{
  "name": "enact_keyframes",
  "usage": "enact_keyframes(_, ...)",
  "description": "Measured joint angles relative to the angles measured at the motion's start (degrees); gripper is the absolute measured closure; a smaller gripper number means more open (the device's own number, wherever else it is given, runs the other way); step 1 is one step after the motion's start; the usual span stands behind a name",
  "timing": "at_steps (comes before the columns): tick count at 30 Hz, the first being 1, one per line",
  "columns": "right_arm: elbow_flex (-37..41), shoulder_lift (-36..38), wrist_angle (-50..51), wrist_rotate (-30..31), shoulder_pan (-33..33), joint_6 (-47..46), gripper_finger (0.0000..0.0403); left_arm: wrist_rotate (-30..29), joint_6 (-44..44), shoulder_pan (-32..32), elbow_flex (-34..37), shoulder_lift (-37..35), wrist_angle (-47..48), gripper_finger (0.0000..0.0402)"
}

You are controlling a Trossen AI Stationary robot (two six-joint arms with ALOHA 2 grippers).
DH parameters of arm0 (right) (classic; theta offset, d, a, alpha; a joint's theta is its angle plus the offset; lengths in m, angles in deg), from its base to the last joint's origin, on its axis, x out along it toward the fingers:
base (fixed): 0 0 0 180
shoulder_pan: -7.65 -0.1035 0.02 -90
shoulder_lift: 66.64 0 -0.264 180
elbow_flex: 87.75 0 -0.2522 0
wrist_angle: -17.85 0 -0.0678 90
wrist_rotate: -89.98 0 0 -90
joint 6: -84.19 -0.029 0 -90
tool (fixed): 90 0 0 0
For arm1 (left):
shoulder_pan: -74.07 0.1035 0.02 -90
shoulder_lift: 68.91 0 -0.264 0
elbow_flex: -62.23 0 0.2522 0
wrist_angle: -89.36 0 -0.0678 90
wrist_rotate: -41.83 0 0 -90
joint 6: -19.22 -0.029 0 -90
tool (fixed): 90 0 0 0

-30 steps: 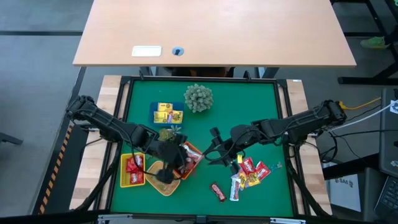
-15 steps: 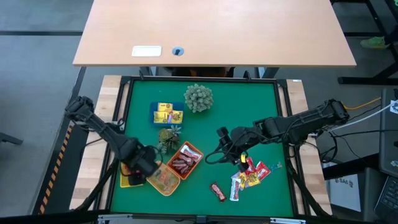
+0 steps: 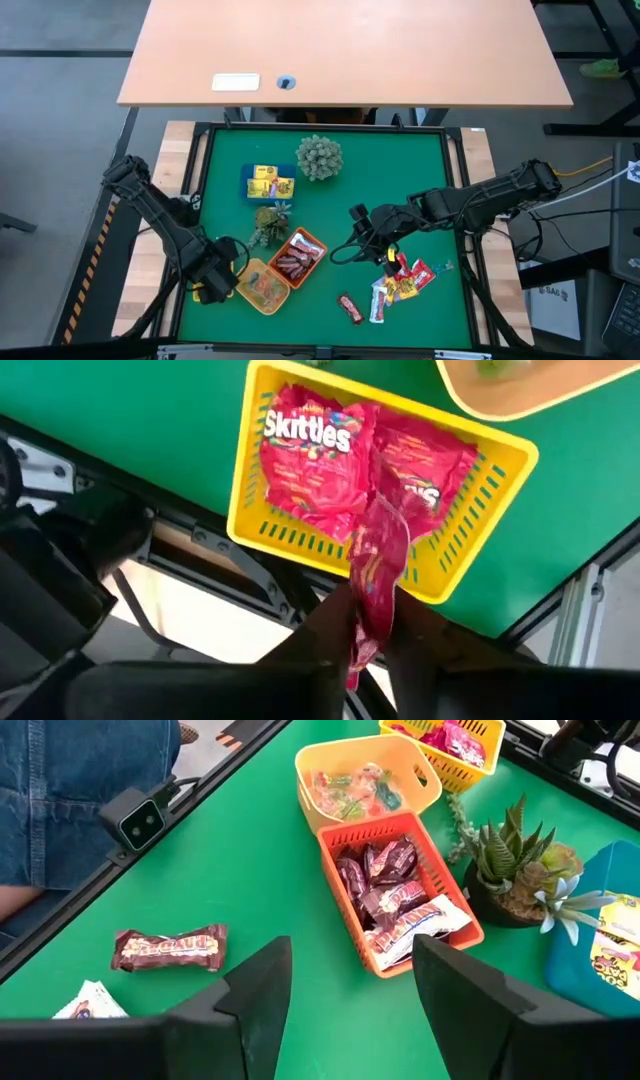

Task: Sort candy
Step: Put the red candy into the yellow bin

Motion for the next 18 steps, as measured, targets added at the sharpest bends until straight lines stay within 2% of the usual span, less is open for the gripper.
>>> enact_keyframes(3,0.00,0.00,0.00,-0.01,0.00,-0.13,0.0194,-1.45,1.41,-0.43,-0.02,-0.02,0.40,0.0331)
enact_keyframes(10,0.00,0.00,0.45,0.01,0.00,-8.04,0.0194,-5.23,1.41,-0.66,-0.01,-0.03,0.42,0.0274)
enact_keyframes(15,0.00,0.00,4.06,-0.05,0.00,-12.84,0.0194,-7.10,1.40,-0.66,0.00,-0.04,-0.08,0.0251)
enact_keyframes(18,0.00,0.00,7.16,-0.05,0.00,-17.80,0.0194,-12.03,1.31,-0.62,0.00,-0.04,-2.90,0.0247)
